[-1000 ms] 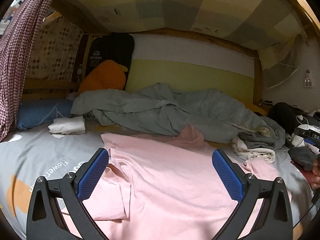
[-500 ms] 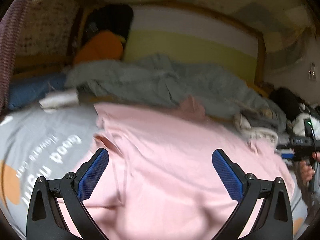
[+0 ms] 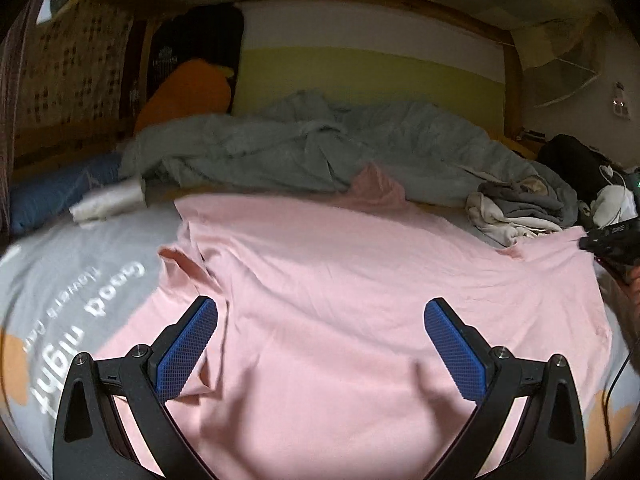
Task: Fold small clothes
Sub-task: 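Grasp the pink T-shirt's sleeve edge with the right gripper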
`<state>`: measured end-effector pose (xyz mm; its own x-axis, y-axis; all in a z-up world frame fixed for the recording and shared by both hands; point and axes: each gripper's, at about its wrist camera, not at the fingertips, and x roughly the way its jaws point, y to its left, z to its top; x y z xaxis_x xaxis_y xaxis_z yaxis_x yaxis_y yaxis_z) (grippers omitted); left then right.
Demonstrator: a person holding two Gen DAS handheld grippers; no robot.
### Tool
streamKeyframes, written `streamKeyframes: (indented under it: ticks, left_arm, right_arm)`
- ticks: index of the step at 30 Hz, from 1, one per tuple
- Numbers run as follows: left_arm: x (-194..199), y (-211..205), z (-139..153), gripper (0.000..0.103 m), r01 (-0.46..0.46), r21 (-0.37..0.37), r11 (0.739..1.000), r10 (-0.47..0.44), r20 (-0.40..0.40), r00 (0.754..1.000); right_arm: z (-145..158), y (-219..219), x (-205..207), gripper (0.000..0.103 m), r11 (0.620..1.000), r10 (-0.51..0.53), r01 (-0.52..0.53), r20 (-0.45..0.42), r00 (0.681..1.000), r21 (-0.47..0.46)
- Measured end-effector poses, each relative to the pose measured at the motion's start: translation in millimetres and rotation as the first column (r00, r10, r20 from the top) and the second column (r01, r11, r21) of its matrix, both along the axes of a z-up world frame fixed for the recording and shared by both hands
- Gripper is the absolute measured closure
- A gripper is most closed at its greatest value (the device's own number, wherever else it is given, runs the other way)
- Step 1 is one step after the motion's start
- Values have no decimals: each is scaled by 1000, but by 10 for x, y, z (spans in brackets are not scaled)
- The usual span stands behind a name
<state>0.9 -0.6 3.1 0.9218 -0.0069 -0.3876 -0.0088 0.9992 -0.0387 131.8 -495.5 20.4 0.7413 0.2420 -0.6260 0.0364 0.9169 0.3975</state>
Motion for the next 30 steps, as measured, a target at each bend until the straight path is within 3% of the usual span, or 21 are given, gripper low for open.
streamKeyframes:
  ticks: [8,12,16,19,22,23,26,28,30]
  left_arm:
    - [48,-69,-19,0,19,19,1000,-18,-53,998]
    - [107,-116,-97,0,3,67,998,2,-84,996]
    - [100,-93,-98,0,5,44,999,-2,-82,997]
    - [18,-38,19,0,-6,22,1000,7,-31,999]
    - [-42,17,121,0,-15,-10,1000,15,3,1000]
    - [-50,29,135,0,-13,-16,1000,13,6,1000]
    - [-52,43,131,0,-13,-13,1000,13,5,1000]
    - [-47,48,117,0,-15,-8,1000,15,-1,1000]
    - [-43,54,112,0,-7,-20,1000,7,-3,1000]
  right_arm:
    - [-139,36,-227,100,996,-59,51,-125,990,-68]
    - [-172,51,-268,100,995,-52,42,-111,992,-93]
    - [-72,26,-316,100,998,-53,51,-40,998,-48]
    - [105,289,-418,100,994,81,-75,76,994,-80]
    - [179,702,-554,100,961,270,-257,138,953,-104]
    - [132,927,-588,100,932,356,-343,118,927,-119]
    - [-100,1334,-649,100,874,469,-462,16,883,-154]
    - [-282,1552,-702,100,837,508,-511,-67,859,-195]
    - [-319,1625,-733,100,824,518,-522,-80,852,-222]
